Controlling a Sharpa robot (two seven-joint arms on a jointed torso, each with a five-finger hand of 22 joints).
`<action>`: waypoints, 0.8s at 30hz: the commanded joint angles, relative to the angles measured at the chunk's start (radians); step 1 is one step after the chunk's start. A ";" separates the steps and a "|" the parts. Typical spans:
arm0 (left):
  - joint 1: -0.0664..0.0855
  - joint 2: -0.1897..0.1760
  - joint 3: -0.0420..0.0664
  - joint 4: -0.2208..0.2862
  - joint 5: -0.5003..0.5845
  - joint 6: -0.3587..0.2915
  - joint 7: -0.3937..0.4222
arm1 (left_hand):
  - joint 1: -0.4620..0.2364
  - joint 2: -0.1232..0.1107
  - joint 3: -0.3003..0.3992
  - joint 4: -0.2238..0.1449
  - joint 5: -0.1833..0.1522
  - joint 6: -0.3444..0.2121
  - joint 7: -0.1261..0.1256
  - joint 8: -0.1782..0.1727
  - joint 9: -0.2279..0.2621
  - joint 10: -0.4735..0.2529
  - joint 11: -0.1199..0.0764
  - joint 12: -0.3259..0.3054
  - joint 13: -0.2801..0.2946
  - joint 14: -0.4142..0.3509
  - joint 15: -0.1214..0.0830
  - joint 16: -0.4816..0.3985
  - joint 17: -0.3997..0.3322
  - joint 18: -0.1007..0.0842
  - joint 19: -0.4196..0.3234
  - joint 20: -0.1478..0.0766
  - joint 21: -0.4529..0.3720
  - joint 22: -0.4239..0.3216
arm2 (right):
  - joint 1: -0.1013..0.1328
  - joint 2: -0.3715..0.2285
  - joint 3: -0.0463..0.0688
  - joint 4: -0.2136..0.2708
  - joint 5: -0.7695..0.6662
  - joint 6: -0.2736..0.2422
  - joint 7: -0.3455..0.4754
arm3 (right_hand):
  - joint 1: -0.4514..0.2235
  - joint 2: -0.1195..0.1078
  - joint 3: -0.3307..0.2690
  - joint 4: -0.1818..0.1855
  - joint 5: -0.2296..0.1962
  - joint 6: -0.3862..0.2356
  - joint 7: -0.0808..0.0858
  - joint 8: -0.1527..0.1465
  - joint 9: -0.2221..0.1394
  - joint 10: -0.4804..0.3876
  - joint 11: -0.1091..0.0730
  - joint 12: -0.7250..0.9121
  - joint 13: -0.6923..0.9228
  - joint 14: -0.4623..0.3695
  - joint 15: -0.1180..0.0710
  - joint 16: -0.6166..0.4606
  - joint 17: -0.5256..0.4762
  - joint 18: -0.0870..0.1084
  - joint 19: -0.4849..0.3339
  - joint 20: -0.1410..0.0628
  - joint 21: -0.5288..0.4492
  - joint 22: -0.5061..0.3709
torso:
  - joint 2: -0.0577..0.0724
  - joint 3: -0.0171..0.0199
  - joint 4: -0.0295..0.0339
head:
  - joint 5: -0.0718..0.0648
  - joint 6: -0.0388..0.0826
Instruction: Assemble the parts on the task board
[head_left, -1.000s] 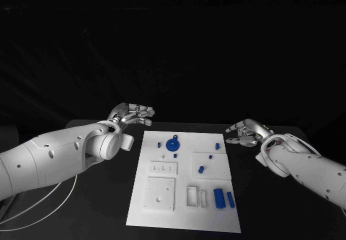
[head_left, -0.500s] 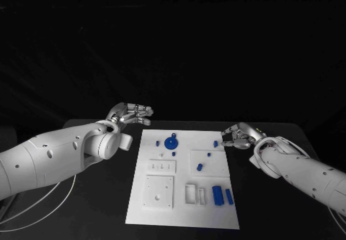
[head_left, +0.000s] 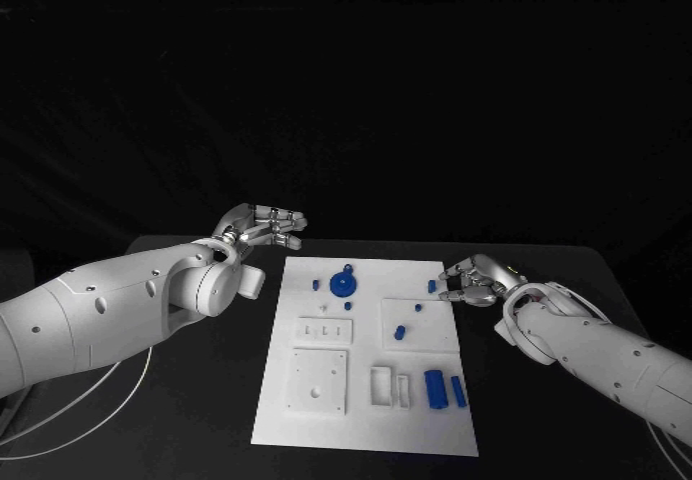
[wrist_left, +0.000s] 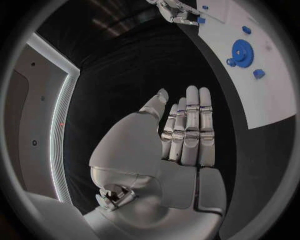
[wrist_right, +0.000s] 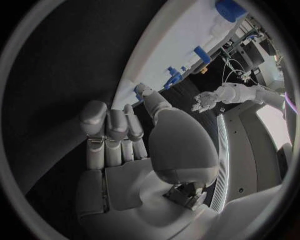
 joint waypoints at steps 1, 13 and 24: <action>0.000 0.001 0.001 0.000 -0.004 0.020 -0.002 | 0.000 -0.011 0.001 0.002 -0.006 0.000 0.002 0.003 0.001 -0.010 -0.001 0.004 0.001 -0.006 0.004 -0.001 0.001 -0.004 -0.006 0.001 0.005 0.000 | -0.002 0.006 0.000 -0.002 -0.016 0.002 0.000 | -0.001 0.006 -0.006 0.001 0.003 -0.002 -0.001 -0.003 0.000 -0.008 0.000 -0.003 0.010 -0.001 0.008 -0.002 0.002 0.006 0.053 0.007 0.002 0.111 | 0.000 -0.0008 -0.0008 | -0.002 -0.002; 0.000 0.002 0.001 -0.002 -0.007 0.025 -0.009 | 0.000 -0.011 0.001 0.002 -0.006 0.000 0.002 0.003 0.001 -0.010 -0.001 0.004 0.001 -0.006 0.004 -0.001 0.001 -0.004 -0.006 0.001 0.005 0.000 | -0.003 0.022 0.000 -0.009 -0.016 -0.006 -0.010 | -0.017 0.015 0.003 0.015 -0.004 0.004 -0.003 -0.003 0.000 -0.006 -0.001 0.000 0.012 0.000 0.007 -0.001 0.005 0.006 0.054 0.007 0.002 0.111 | 0.000 -0.0004 -0.0016 | 0.000 -0.001; 0.000 0.006 0.001 -0.005 -0.008 0.029 -0.013 | 0.001 -0.010 -0.002 0.004 -0.007 -0.001 0.002 0.003 0.001 -0.011 -0.001 0.004 0.001 -0.006 0.004 0.000 0.001 -0.003 -0.005 0.001 0.003 -0.001 | -0.003 0.038 0.000 -0.018 -0.015 -0.010 -0.017 | -0.021 0.020 0.015 0.021 -0.008 0.009 -0.004 -0.003 0.000 -0.005 -0.002 0.003 0.014 0.000 0.007 0.000 0.007 0.004 0.054 0.007 0.004 0.111 | -0.001 0.0002 -0.0012 | -0.001 0.002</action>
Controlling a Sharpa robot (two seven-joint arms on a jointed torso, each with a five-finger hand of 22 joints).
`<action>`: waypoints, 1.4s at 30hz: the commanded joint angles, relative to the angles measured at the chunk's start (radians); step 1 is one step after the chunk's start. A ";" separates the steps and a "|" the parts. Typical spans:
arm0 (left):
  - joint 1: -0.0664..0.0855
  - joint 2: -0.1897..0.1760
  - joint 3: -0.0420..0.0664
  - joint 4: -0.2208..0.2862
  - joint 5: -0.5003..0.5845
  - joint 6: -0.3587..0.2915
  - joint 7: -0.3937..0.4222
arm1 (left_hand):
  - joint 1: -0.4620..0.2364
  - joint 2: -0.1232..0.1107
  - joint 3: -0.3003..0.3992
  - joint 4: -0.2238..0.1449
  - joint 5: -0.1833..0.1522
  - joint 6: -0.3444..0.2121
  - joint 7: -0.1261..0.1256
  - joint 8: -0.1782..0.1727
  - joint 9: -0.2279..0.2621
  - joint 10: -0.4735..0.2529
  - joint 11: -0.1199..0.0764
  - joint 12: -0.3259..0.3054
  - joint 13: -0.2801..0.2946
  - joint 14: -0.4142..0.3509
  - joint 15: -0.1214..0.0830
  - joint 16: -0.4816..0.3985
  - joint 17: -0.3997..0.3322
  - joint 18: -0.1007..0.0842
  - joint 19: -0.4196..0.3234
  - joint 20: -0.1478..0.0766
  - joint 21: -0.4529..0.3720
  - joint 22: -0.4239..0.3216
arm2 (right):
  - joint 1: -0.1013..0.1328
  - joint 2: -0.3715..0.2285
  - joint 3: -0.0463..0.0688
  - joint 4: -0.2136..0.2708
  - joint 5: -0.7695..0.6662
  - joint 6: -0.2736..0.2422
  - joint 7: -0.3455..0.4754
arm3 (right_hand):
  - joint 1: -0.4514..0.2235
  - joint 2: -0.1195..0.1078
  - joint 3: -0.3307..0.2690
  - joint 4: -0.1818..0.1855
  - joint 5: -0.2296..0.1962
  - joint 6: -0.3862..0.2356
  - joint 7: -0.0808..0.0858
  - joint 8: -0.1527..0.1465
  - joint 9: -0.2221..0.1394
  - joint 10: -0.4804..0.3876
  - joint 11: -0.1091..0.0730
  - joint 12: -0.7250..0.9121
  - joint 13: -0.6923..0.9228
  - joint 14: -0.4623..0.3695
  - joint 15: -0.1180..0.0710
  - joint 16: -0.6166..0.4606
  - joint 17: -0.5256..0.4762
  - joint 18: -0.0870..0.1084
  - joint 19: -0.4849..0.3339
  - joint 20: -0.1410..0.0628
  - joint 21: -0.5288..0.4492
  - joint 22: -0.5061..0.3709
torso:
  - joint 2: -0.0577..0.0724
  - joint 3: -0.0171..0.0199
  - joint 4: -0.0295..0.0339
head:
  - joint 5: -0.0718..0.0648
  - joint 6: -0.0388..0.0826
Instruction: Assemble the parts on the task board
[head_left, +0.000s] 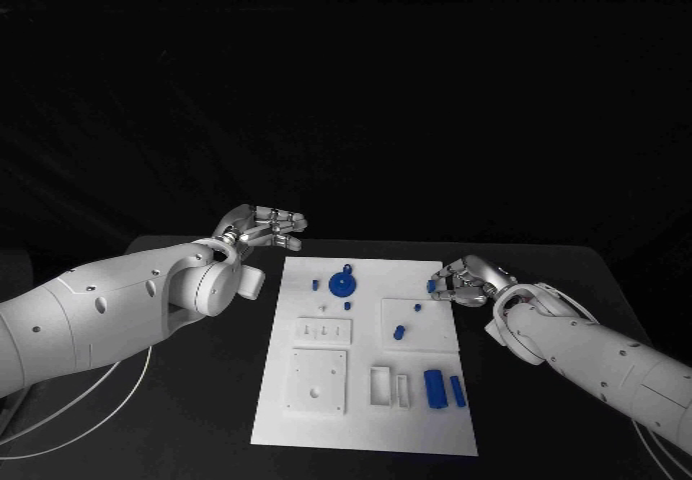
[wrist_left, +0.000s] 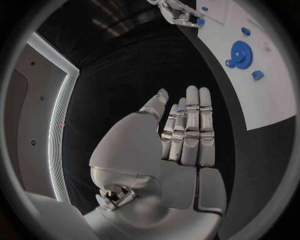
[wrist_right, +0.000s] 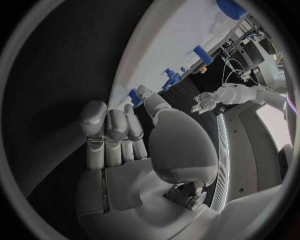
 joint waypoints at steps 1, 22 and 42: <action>0.000 0.003 0.001 0.001 -0.005 0.018 0.002 | 0.001 -0.010 -0.002 0.004 -0.007 -0.001 0.002 0.003 0.001 -0.004 -0.001 0.004 0.001 -0.006 0.004 0.000 0.001 -0.003 -0.005 0.001 0.003 -0.001 | -0.001 0.005 0.000 -0.003 -0.008 -0.007 -0.006 | -0.006 0.005 0.006 0.003 -0.005 0.007 0.000 -0.004 -0.001 -0.005 -0.002 0.004 0.014 0.000 0.007 0.000 0.001 0.004 0.054 0.006 0.005 0.111 | -0.001 0.0004 0.0001 | 0.000 0.004; 0.000 0.003 0.001 0.001 -0.009 0.025 -0.007 | 0.001 -0.009 -0.007 0.006 -0.011 -0.003 0.003 0.003 0.001 -0.008 0.000 0.004 0.001 -0.007 0.005 -0.001 0.001 -0.003 -0.005 0.002 0.001 -0.003 | -0.001 0.020 0.000 -0.012 -0.008 -0.018 -0.012 | -0.016 0.015 0.042 -0.010 -0.011 0.023 -0.005 -0.003 -0.001 0.000 -0.004 0.009 0.018 0.001 0.004 0.004 0.008 0.002 0.054 0.004 0.009 0.111 | 0.000 -0.0008 0.0000 | 0.001 0.003; 0.000 0.003 0.001 0.001 -0.011 0.032 -0.013 | 0.001 -0.009 -0.007 0.006 -0.011 -0.003 0.003 0.003 0.001 -0.008 0.000 0.004 0.001 -0.007 0.005 -0.001 0.001 -0.003 -0.005 0.002 0.001 -0.003 | -0.001 0.024 0.000 -0.009 -0.010 -0.005 -0.015 | -0.019 0.032 0.051 -0.022 -0.013 0.054 -0.012 -0.003 0.001 0.000 -0.007 0.011 0.020 0.001 0.001 0.003 0.009 -0.001 0.052 0.001 0.007 0.111 | 0.000 -0.0002 -0.0007 | 0.001 0.000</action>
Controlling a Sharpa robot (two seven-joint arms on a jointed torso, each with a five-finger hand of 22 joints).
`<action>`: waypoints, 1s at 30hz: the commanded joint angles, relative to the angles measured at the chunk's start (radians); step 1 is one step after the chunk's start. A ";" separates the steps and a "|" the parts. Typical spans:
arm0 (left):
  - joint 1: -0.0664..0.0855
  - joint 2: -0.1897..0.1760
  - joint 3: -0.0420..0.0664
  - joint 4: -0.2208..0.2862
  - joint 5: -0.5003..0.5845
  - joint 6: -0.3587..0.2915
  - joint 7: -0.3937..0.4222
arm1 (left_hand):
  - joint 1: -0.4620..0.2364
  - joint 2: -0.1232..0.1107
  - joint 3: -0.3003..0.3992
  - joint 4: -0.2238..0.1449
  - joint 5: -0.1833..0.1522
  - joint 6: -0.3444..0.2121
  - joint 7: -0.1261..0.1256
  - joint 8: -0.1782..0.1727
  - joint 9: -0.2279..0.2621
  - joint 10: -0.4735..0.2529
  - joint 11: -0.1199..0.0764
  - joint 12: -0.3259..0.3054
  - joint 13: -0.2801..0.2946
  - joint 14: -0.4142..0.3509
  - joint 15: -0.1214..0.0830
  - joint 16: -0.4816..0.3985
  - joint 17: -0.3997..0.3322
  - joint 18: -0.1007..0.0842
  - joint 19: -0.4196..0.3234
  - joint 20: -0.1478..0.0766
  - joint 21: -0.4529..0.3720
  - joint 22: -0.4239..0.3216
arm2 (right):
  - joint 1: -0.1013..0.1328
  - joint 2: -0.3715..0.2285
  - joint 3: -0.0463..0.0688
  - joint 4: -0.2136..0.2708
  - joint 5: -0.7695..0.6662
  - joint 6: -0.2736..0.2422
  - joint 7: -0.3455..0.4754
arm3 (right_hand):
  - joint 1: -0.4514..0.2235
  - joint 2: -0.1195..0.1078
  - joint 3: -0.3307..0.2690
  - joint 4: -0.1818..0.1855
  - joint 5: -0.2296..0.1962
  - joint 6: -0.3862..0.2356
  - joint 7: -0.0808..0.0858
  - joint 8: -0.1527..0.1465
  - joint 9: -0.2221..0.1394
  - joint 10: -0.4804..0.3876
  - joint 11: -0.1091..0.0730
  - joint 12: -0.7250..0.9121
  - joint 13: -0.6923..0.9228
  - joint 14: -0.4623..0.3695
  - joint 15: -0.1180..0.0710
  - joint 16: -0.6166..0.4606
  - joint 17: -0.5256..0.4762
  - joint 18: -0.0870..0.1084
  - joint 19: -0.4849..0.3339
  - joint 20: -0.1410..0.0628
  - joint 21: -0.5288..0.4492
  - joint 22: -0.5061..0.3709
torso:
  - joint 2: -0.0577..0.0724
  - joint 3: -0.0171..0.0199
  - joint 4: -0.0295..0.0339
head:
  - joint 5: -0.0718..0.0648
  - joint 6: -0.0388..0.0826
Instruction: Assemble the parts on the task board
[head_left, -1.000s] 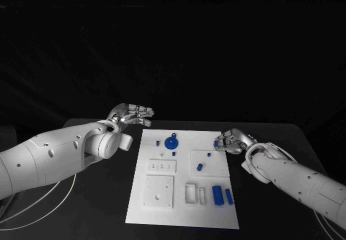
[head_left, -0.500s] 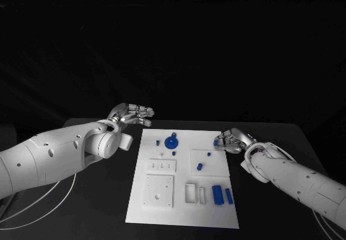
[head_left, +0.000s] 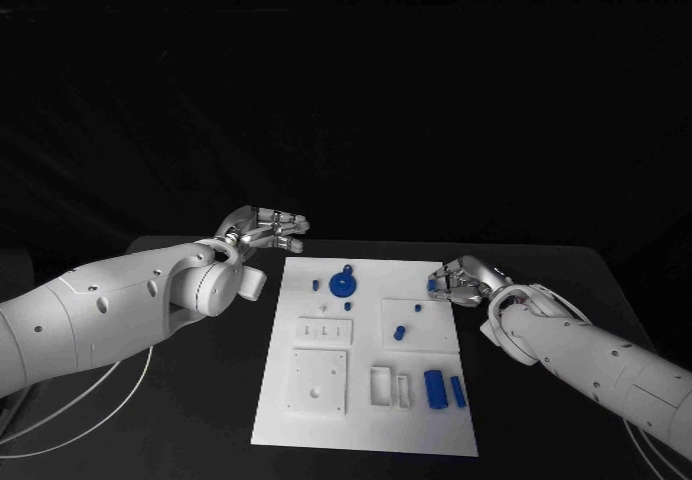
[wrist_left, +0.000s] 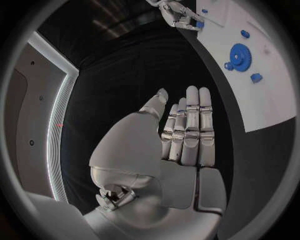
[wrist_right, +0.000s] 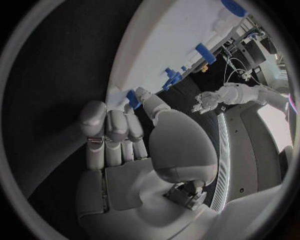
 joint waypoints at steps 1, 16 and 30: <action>0.001 0.002 0.001 0.002 -0.004 0.018 0.002 | 0.001 -0.009 -0.004 0.003 -0.004 -0.003 0.003 0.003 0.001 -0.008 0.000 0.004 0.001 -0.004 0.001 -0.001 0.001 -0.003 -0.005 0.002 0.001 -0.002 | -0.001 0.001 0.000 0.002 -0.009 0.012 0.000 | -0.001 0.017 0.008 -0.005 -0.007 0.021 -0.002 -0.003 0.001 0.000 -0.008 0.007 0.020 0.000 0.000 0.003 0.001 0.000 0.052 0.001 0.004 0.111 | 0.000 -0.0003 0.0002 | -0.001 -0.001; 0.001 0.004 0.001 -0.001 -0.005 0.021 -0.002 | 0.006 -0.005 -0.007 0.004 -0.005 -0.005 0.004 0.003 0.001 -0.007 0.000 0.004 0.001 -0.003 0.001 0.000 0.000 -0.003 -0.002 0.002 -0.001 -0.004 | -0.001 0.003 0.000 0.003 -0.016 0.012 -0.005 | -0.018 0.062 0.092 -0.033 -0.053 0.115 -0.026 -0.002 0.012 0.001 -0.023 0.006 0.024 0.001 -0.013 0.001 0.004 -0.011 0.050 -0.013 0.005 0.111 | 0.000 -0.0003 0.0010 | -0.002 -0.010; 0.003 0.002 0.001 -0.006 -0.067 0.064 -0.052 | -0.013 -0.003 -0.007 0.019 0.023 0.060 -0.024 0.003 0.003 0.069 -0.032 0.001 0.001 0.034 -0.035 0.166 0.111 -0.017 0.036 -0.035 0.075 0.045 | 0.018 -0.020 0.000 0.064 -0.022 -0.015 -0.060 | -0.026 0.063 0.085 -0.020 -0.103 0.120 -0.032 -0.002 0.015 0.008 -0.026 0.010 0.028 0.003 -0.014 0.014 0.020 -0.010 0.053 -0.015 0.009 0.111 | -0.003 0.0005 -0.0027 | -0.003 -0.003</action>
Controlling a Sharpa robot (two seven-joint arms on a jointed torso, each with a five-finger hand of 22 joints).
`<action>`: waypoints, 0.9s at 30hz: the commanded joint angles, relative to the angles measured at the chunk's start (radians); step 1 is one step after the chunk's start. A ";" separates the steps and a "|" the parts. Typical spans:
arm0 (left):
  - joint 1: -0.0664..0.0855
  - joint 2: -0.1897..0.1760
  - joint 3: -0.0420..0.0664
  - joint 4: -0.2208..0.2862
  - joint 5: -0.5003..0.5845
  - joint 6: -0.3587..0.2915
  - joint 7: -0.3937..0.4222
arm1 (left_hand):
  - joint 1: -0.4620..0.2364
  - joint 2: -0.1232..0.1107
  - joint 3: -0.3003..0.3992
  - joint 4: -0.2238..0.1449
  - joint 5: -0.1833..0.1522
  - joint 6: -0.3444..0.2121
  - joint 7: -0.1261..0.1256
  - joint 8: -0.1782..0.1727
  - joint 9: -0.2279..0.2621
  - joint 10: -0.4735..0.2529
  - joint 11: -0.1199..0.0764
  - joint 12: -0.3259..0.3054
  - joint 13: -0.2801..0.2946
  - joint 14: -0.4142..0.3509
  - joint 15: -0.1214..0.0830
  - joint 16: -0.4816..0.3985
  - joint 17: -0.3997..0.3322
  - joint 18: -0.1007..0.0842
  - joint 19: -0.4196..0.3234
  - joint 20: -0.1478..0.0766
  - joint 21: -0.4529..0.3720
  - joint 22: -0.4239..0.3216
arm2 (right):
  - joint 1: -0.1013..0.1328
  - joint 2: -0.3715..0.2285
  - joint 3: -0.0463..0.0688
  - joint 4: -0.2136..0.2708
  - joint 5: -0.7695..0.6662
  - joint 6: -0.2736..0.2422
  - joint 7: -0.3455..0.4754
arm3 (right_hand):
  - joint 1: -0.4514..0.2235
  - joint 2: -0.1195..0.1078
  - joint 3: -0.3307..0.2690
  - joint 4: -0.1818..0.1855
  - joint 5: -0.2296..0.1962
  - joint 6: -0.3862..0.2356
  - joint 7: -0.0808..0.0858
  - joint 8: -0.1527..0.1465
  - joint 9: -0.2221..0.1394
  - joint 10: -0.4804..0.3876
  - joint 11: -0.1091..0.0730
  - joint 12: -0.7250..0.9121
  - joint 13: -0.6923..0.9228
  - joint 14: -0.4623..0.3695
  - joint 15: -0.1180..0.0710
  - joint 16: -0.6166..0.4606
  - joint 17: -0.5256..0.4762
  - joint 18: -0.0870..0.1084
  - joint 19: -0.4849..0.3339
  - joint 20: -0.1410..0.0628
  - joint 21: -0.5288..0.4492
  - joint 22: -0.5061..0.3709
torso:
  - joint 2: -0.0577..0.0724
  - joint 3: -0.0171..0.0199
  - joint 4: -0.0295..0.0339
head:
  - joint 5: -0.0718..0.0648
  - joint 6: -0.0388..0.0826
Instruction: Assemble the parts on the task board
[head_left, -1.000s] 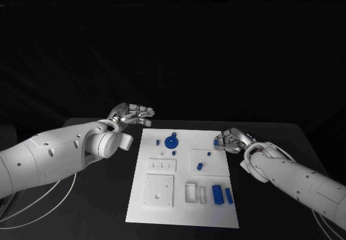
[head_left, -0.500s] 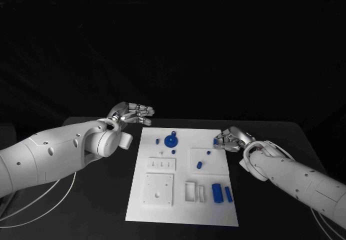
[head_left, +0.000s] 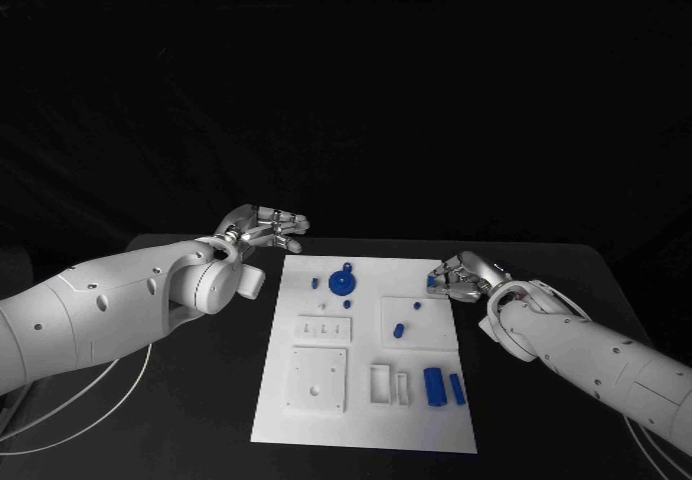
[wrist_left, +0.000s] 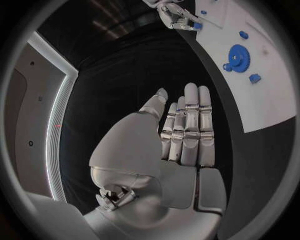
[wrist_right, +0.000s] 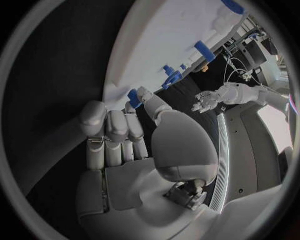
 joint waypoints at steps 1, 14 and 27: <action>0.005 0.001 0.002 -0.001 -0.064 0.059 -0.048 | -0.015 0.000 0.001 0.012 0.004 0.025 -0.008 0.003 0.002 0.038 -0.014 0.006 0.003 -0.009 -0.015 0.086 0.060 -0.018 0.001 -0.014 0.036 0.026 | 0.018 -0.010 0.001 0.037 -0.017 0.003 -0.044 | -0.001 0.003 -0.003 0.012 -0.010 0.015 -0.012 0.003 0.009 0.003 -0.003 0.007 0.028 -0.002 -0.005 0.004 0.003 -0.007 0.053 -0.008 0.004 0.111 | -0.002 0.0007 -0.0023 | -0.001 0.004; 0.059 0.022 0.003 0.013 -0.377 0.164 -0.280 | -0.049 0.034 0.011 0.043 0.082 0.088 -0.048 0.000 0.007 0.256 -0.083 0.015 0.018 -0.013 -0.084 0.536 0.350 -0.022 0.025 -0.087 0.322 0.230 | 0.070 -0.035 0.001 0.213 -0.113 0.016 -0.212 | 0.006 -0.020 0.000 0.055 -0.026 0.011 -0.013 0.002 0.006 0.008 -0.003 0.010 0.032 0.000 -0.005 0.004 0.010 -0.005 0.056 -0.007 0.005 0.111 | -0.028 -0.0057 -0.0095 | 0.007 -0.001; 0.071 0.096 0.002 0.030 -0.347 0.252 -0.580 | -0.132 0.034 -0.057 0.112 -0.024 0.100 -0.050 0.001 0.009 0.251 -0.072 0.011 0.023 -0.108 -0.061 0.502 0.322 -0.035 -0.085 -0.063 0.304 0.251 | 0.093 0.008 -0.041 0.327 -0.225 0.010 -0.358 | 0.017 -0.046 0.019 0.088 -0.031 0.015 -0.015 0.003 0.006 0.009 -0.004 0.007 0.031 0.001 -0.006 0.001 0.011 -0.007 0.057 -0.008 0.004 0.111 | -0.056 -0.0100 -0.0096 | 0.034 -0.009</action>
